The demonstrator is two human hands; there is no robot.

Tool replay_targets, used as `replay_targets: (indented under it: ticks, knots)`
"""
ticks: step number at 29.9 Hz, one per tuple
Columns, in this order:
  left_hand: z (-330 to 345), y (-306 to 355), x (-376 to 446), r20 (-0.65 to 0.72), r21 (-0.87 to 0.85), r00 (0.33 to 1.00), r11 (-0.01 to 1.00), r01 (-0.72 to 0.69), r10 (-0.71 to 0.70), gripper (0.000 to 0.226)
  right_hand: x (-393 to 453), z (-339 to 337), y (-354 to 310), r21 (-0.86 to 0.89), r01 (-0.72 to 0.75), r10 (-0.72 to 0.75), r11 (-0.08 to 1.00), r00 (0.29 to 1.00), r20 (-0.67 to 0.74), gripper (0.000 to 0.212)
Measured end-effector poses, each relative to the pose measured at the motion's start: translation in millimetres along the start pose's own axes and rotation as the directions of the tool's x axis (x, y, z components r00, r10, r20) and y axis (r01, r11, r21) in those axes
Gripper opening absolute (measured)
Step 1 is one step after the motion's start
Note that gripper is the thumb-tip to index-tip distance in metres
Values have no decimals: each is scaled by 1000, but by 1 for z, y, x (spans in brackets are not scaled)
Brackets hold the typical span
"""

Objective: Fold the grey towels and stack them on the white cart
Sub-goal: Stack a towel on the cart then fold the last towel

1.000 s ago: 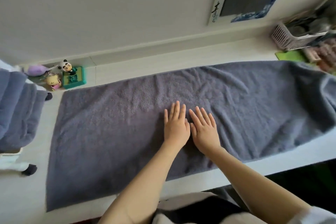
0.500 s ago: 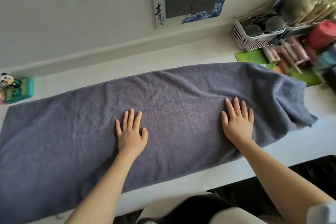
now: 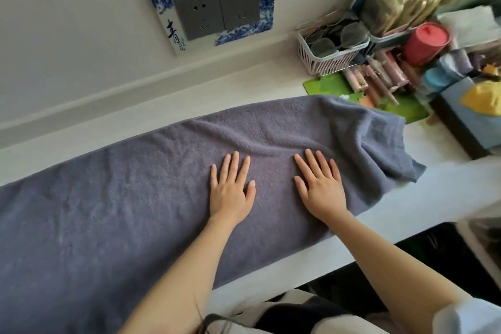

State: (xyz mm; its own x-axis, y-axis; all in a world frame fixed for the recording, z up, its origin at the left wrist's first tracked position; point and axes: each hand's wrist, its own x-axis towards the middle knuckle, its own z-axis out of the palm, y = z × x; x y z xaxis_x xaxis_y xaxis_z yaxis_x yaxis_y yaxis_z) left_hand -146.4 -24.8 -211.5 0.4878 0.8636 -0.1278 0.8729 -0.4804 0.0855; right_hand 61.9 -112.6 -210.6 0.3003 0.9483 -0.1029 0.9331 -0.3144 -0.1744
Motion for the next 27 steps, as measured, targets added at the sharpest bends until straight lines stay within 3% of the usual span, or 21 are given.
replay_targets:
  ticks: [3,7,9,11,13,16,19,23,25,27]
  knots:
    - [2,3,3,-37,1,999,1000,-8,8,60,1,-11,46,11,-150,150,989,988,-23,58]
    - [5,0,4,-26,5,1000,1000,-5,5,61,6,-20,62,52,-157,160,986,986,-55,55]
    - [2,4,7,-12,-3,1000,1000,-6,6,61,8,-29,63,114,-154,174,981,965,-195,52]
    - [-1,7,10,-16,-19,1000,1000,5,-5,61,11,-41,69,199,-195,253,960,909,-332,46]
    - [-1,8,12,-21,-29,1000,999,13,-14,60,18,-50,82,295,-316,414,902,829,-376,39]
    - [-2,9,11,-21,-24,1000,1000,6,-6,60,33,-60,111,435,-609,729,663,657,-191,50]
    - [-2,9,12,-28,-23,1000,1000,5,-5,60,44,-68,133,367,-771,839,520,541,-51,53]
    - [-1,9,12,-26,-41,1000,999,3,-4,60,51,-76,143,403,-759,809,511,583,74,38]
    - [-3,12,12,4,-83,1000,996,17,-17,64,52,-86,135,533,-673,788,513,615,17,30]
    - [-9,13,14,25,-160,999,986,47,-44,72,50,-105,116,678,-497,741,541,664,-105,22]
